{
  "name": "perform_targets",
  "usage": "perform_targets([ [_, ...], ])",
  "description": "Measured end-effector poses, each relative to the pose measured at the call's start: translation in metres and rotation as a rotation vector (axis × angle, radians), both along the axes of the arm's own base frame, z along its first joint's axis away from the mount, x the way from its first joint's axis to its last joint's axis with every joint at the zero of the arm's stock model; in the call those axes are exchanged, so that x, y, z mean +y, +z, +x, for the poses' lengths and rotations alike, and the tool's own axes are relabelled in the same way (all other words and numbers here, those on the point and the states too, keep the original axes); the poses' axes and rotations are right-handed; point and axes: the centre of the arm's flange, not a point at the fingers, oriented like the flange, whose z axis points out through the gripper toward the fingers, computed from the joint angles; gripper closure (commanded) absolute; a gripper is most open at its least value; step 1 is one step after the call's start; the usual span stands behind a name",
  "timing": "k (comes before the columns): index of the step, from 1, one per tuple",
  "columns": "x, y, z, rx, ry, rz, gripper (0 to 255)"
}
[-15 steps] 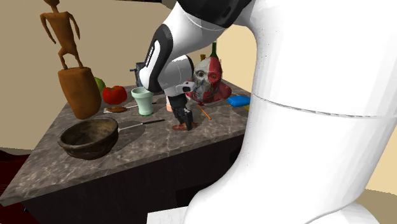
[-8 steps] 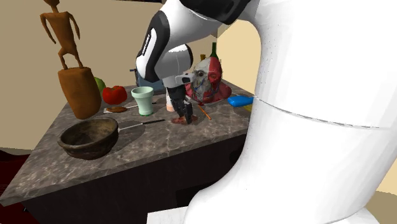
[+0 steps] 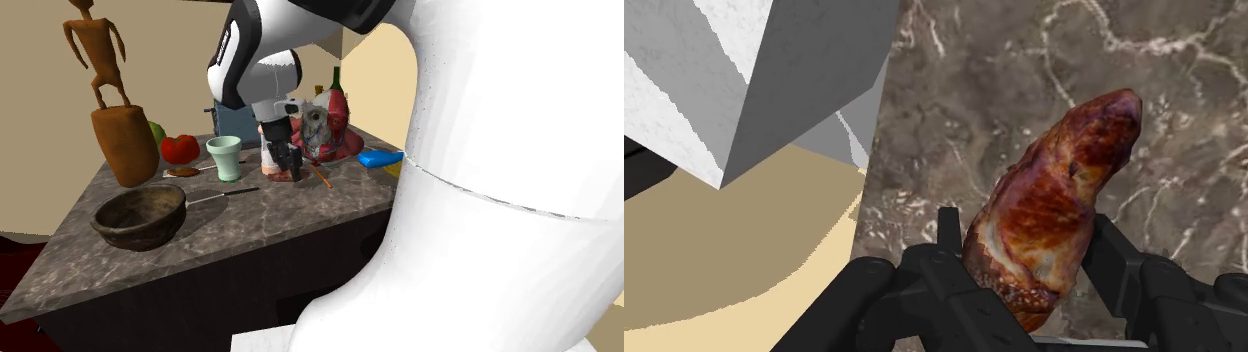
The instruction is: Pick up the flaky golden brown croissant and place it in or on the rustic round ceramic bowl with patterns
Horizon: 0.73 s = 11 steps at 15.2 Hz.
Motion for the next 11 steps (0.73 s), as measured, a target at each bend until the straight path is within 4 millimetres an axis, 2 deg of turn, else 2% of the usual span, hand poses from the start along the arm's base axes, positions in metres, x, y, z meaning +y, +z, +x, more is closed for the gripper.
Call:
perform_targets([
  [11, -0.001, 0.059, 0.000, 0.000, 0.000, 0.000, 255],
])
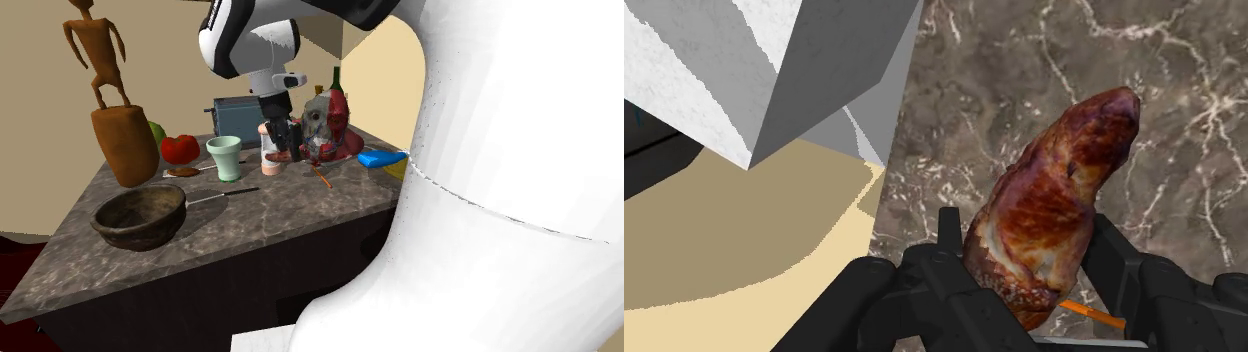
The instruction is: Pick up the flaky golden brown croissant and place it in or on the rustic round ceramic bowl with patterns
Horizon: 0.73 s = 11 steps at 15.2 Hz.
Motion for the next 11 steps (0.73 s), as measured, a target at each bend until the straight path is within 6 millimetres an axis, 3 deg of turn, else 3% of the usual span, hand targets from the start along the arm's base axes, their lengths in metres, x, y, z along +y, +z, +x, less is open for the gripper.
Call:
perform_targets([
  [5, 0.006, 0.021, -0.002, 0.000, 0.000, 0.000, 255],
  [8, 0.037, 0.021, -0.009, 0.001, 0.001, 0.000, 255],
  [11, 0.080, 0.022, -0.015, 0.001, 0.002, 0.000, 255],
])
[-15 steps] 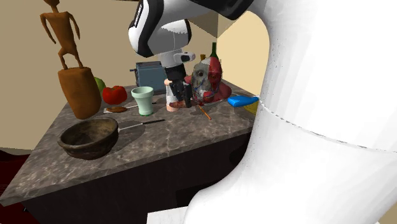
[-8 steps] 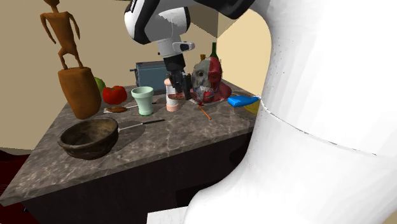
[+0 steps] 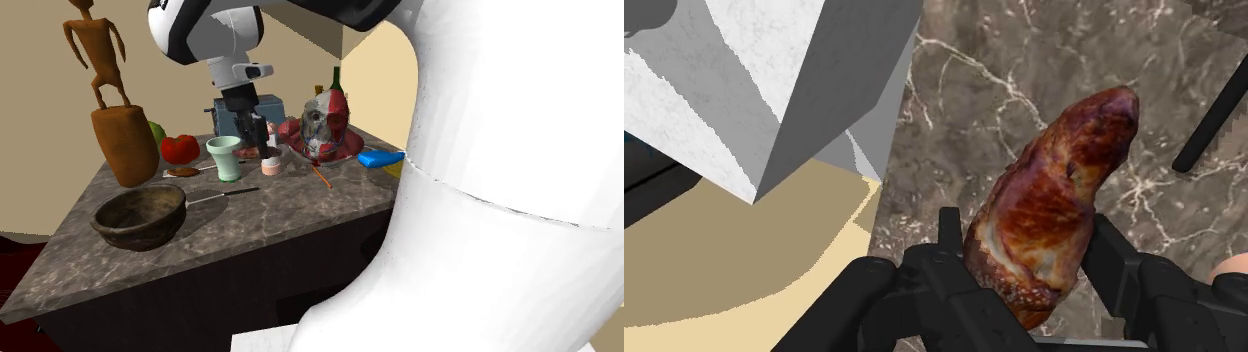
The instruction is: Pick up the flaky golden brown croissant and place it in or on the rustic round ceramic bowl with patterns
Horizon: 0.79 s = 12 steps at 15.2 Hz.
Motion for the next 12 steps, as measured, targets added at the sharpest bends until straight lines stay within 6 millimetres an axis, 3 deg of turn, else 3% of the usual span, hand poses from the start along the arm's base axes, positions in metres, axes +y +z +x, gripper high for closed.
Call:
perform_targets([
  [12, 0.152, 0.003, -0.036, 0.000, 0.000, 0.000, 255],
])
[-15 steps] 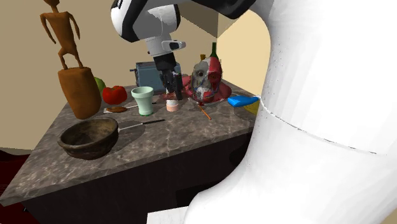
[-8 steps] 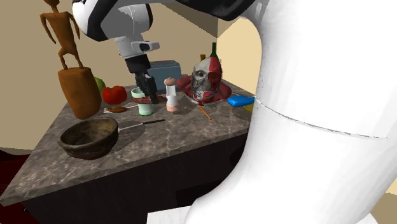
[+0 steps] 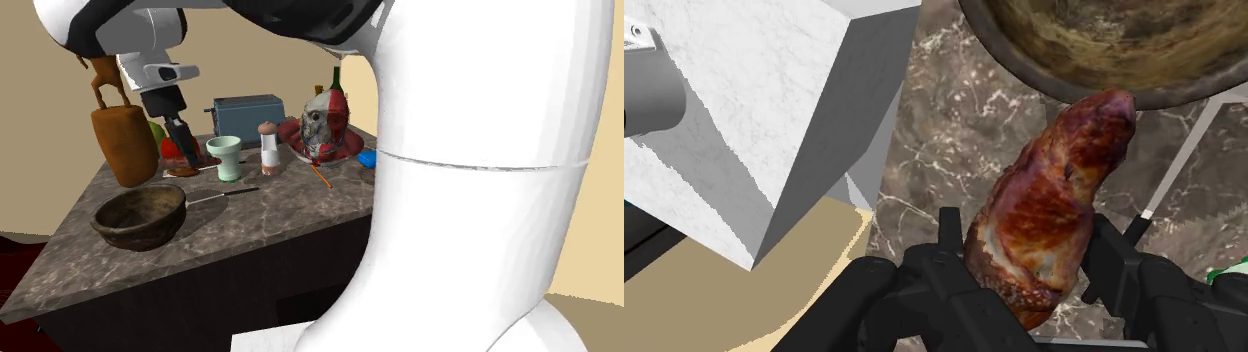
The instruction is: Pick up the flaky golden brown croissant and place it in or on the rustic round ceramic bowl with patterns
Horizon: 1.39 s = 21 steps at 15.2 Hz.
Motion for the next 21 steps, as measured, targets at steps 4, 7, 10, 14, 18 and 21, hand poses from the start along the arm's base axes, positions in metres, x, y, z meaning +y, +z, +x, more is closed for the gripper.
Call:
perform_targets([
  [4, 0.055, -0.002, -0.010, 0.000, 0.001, 0.001, 255],
  [7, 0.093, 0.001, -0.016, 0.000, 0.000, 0.000, 255],
  [10, 0.123, -0.003, -0.021, 0.000, -0.001, 0.000, 255],
  [14, 0.129, -0.021, -0.023, 0.000, -0.002, -0.001, 255],
  [18, 0.129, -0.041, -0.024, 0.000, -0.002, -0.001, 255],
  [21, 0.129, -0.057, -0.023, 0.000, -0.002, -0.001, 255],
])
